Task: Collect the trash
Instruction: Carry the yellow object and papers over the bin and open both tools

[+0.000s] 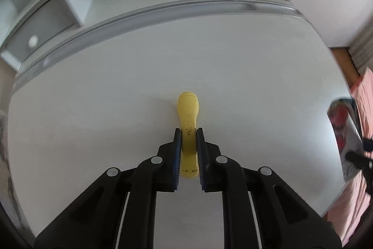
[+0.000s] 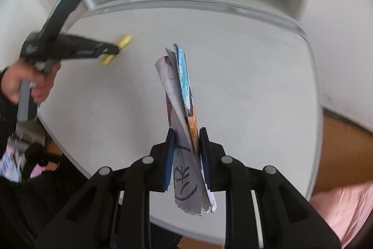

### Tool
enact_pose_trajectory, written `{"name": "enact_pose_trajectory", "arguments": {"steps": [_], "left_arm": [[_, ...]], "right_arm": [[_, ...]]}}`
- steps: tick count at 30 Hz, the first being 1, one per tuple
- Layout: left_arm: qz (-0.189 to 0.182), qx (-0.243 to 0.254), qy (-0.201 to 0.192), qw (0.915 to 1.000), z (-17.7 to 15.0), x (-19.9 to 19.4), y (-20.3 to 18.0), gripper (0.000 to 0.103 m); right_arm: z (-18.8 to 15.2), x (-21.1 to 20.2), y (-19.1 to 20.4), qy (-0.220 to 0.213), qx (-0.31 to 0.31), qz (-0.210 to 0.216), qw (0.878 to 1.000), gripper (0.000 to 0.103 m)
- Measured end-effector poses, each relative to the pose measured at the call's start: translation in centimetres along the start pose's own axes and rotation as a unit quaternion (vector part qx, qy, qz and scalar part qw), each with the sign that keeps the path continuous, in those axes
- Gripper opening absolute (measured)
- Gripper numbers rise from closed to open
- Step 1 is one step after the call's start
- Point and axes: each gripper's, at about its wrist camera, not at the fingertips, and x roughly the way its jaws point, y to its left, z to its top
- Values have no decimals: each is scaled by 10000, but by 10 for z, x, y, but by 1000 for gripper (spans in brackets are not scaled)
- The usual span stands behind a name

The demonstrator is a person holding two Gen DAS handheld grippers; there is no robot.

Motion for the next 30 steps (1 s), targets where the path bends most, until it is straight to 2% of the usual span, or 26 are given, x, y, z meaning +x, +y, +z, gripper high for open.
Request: {"name": "enact_pose_trajectory", "arguments": {"steps": [4,6,9,13,15,19,22,25,27,30], "left_arm": [[-385,570,-257,9973,-8,-19,-61,12],[-653,1006,-441,9918,-15,-30,-109,12],[-1121,1582,-613,9791,-27,-41,-179,12],[-1768,2206,-619,9572,-49,-49,-264,12],[-2036,2601,-640,9417,-69,-53,-309,12],[-2428,3145,-549,9160,-107,-50,-373,12],[-2600,3597,-367,8953,-137,-27,-418,12],[-2644,3821,-120,8854,-160,2,-444,12],[-2699,3833,209,8831,-176,26,-454,12],[-2700,3883,448,8799,-177,58,-475,12]], "right_arm": [[-46,-23,-36,-161,745,-285,9967,21],[-80,-38,-59,-268,1257,-511,9904,21],[-129,-56,-89,-370,1950,-780,9770,21],[-212,-81,-130,-527,2976,-1228,9453,21],[-252,-90,-144,-547,3395,-1419,9282,22],[-333,-95,-164,-468,4195,-1673,8910,22],[-383,-90,-174,-352,4660,-1759,8664,22],[-422,-76,-178,-224,5032,-1694,8471,22],[-444,-67,-183,-137,5199,-1654,8380,22],[-474,-51,-186,-17,5402,-1536,8274,22]]}}
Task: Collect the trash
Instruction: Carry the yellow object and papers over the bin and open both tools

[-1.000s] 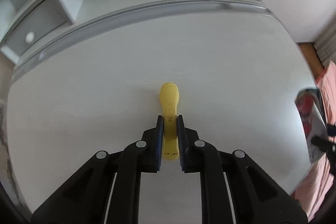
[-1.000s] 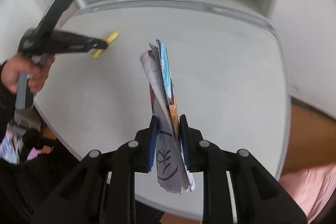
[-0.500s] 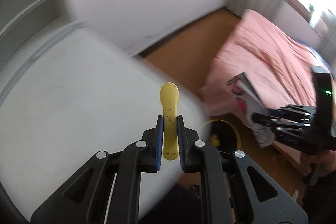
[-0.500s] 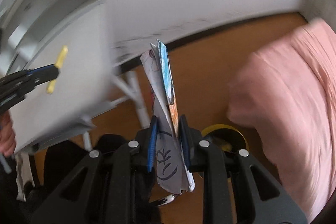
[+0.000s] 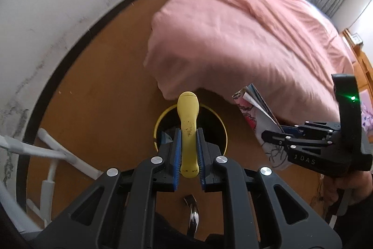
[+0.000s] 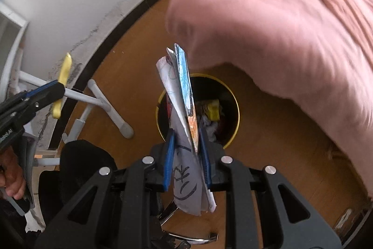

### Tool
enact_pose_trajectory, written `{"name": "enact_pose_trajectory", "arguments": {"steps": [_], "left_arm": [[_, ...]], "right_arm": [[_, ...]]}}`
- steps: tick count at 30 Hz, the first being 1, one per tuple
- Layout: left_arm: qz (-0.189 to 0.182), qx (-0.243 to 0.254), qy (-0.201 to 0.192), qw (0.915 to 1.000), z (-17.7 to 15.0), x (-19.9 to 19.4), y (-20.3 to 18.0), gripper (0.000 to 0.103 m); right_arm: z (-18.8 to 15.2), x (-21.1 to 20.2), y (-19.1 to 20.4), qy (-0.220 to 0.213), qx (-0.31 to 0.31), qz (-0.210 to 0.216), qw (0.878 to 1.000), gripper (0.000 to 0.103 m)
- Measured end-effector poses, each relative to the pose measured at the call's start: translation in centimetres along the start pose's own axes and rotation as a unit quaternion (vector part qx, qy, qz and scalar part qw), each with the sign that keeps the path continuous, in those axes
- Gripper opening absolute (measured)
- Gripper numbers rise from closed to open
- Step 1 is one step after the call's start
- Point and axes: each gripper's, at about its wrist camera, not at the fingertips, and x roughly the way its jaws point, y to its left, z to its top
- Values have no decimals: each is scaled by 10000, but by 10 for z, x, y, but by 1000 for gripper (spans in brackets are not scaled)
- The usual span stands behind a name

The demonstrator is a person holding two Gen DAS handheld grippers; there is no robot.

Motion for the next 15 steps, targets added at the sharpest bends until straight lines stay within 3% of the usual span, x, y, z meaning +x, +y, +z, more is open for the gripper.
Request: {"name": "enact_pose_trajectory", "arguments": {"steps": [6,15], "left_arm": [[9,125,313,9994,-3,42,-13,12],[-72,156,302,9994,8,54,-21,12]], "right_arm": [[-6,24,-16,222,193,94,9995,22],[7,20,-18,126,181,159,9996,22]]}}
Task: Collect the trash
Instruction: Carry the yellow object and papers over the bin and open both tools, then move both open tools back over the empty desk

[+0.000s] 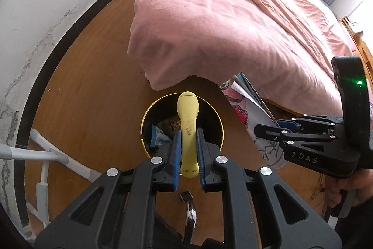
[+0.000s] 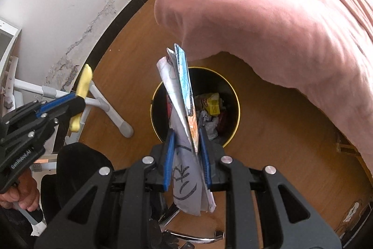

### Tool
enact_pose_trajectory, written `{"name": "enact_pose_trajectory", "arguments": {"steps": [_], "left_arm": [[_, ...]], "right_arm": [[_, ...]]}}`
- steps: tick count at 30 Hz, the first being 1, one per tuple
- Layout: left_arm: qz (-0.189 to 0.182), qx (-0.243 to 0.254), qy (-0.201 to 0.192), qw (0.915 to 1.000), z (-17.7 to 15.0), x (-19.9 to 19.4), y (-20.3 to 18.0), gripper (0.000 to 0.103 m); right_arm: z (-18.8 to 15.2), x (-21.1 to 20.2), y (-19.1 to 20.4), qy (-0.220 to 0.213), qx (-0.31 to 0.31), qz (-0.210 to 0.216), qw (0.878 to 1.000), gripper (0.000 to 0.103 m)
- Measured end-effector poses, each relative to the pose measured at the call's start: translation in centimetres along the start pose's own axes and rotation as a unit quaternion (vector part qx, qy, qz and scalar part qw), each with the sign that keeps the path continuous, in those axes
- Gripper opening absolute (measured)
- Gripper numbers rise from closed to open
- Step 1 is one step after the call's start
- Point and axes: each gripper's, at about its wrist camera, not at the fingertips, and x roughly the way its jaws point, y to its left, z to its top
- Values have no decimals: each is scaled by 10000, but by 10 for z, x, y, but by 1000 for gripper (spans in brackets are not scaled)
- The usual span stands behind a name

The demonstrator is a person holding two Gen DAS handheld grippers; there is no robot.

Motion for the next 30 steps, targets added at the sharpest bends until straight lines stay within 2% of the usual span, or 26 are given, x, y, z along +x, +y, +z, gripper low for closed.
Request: {"name": "enact_pose_trajectory", "arguments": {"steps": [6,8,9,10,11,12,13,18,22,26,28,30], "left_arm": [[-133,-3,71,9999,7,8,-4,12],[-143,24,105,9998,7,12,-5,12],[-148,63,117,9998,7,13,-7,13],[-168,115,153,9997,7,14,-8,21],[-164,134,170,9996,7,15,-9,41],[-130,135,156,9997,7,14,-9,51],[-106,127,107,9998,6,12,-9,56],[-86,93,-20,9999,4,-3,-5,61],[159,137,-287,9994,1,-37,-2,86],[387,181,-599,9973,-7,-102,8,92],[414,25,-785,9960,-13,-134,20,93],[541,-343,-1065,9923,-25,-179,44,93]], "right_arm": [[10,-4,6,-90,-33,-39,9999,22],[15,-3,8,-100,-30,-48,9999,31],[14,-5,8,-122,-36,-34,9999,48],[16,-9,8,-191,-35,-62,9998,59],[16,-11,8,-252,-46,-107,9996,59],[16,-14,8,-284,-62,-138,9995,59],[17,-16,7,-285,-50,-130,9995,59],[19,-32,6,-392,-40,-192,9990,63],[23,-58,18,-607,-210,-243,9976,75],[34,-99,52,-987,-621,-242,9929,82],[40,-118,78,-1182,-903,-188,9887,86],[46,-137,116,-1393,-1282,-87,9819,87]]}}
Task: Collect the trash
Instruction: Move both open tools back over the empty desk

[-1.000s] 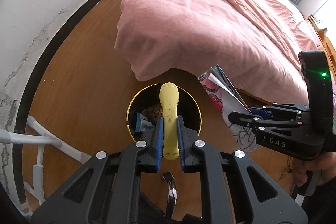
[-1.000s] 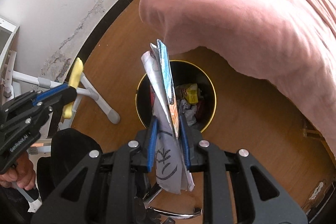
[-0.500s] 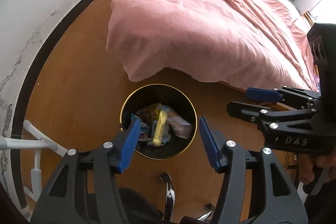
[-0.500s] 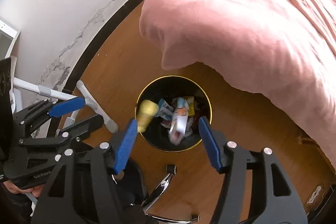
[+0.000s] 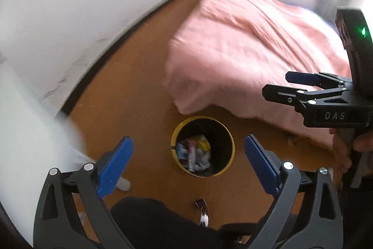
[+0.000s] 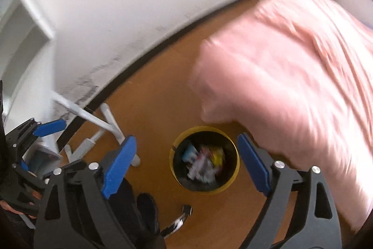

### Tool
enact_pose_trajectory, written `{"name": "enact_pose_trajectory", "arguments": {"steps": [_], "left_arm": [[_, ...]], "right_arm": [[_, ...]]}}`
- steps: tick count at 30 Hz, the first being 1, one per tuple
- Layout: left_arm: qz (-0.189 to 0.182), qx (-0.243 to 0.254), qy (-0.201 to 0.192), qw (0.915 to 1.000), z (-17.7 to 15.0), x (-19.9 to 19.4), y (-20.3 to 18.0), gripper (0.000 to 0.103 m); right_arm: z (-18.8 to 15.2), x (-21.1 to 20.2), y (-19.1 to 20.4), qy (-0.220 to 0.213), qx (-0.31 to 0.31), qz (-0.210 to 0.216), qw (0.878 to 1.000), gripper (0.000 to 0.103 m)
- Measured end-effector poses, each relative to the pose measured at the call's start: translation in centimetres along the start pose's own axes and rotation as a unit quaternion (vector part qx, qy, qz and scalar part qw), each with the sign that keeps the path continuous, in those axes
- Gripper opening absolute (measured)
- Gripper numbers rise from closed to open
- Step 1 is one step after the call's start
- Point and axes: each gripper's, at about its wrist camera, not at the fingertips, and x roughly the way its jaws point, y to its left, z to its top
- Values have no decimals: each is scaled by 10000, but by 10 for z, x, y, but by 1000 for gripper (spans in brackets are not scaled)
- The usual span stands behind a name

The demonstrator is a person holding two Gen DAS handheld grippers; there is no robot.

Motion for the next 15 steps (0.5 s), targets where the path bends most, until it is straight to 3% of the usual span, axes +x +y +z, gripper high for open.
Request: {"name": "enact_pose_trajectory", "arguments": {"steps": [3,6,10,15], "left_arm": [[486,-473,-376,9970,-12,-60,48,94],[1090,-1031,-671,9864,-37,-118,103,94],[2074,-1749,-955,9577,-88,-185,172,94],[2981,-2755,-1032,9081,-170,-256,240,94]], "right_arm": [[20,-12,50,-205,-436,282,9984,88],[34,-15,114,-300,-927,748,9924,88],[38,-7,214,-294,-1698,1321,9761,88],[24,2,320,-165,-2493,1863,9502,88]]}}
